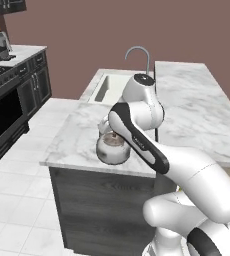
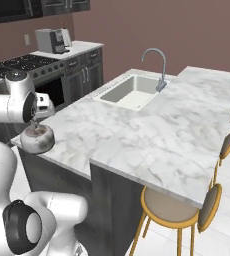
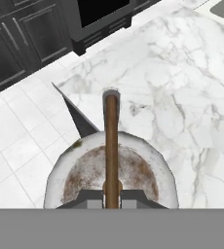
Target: The kettle is done boiling. Turn off the stove, then wait for 300 timesteps before moving the kettle to the dining table.
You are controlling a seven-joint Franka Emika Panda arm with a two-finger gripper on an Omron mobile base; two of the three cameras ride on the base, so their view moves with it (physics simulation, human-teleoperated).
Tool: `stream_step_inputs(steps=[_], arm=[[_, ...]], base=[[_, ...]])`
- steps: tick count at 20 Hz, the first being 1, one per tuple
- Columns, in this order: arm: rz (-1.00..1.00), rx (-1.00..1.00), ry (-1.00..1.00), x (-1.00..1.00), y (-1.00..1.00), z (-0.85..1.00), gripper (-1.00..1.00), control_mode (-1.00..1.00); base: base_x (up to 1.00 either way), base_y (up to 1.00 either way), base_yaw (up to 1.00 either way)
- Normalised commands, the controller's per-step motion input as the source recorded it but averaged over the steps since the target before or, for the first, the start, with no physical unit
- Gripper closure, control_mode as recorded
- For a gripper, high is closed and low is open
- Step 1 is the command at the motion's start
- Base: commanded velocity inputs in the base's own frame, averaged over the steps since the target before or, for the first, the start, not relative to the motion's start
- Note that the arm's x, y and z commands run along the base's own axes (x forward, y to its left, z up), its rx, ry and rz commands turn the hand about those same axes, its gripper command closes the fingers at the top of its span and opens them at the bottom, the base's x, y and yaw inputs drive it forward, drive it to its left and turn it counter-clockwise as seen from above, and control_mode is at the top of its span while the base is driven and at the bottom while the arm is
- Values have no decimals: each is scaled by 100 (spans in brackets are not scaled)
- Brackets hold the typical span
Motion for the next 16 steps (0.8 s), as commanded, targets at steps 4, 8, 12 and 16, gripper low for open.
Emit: stream_step_inputs(steps=[4, 8, 12, 16], arm=[[0, 0, 0, 0, 0, 0, 100, 100], [0, 0, 0, 0, 0, 0, 100, 100], [0, 0, 0, 0, 0, 3, 100, -100], [0, -1, 0, 0, -2, 16, 100, -100]], base=[[0, 0, 0], [0, 0, 0], [0, 0, 0], [0, 0, 0]])
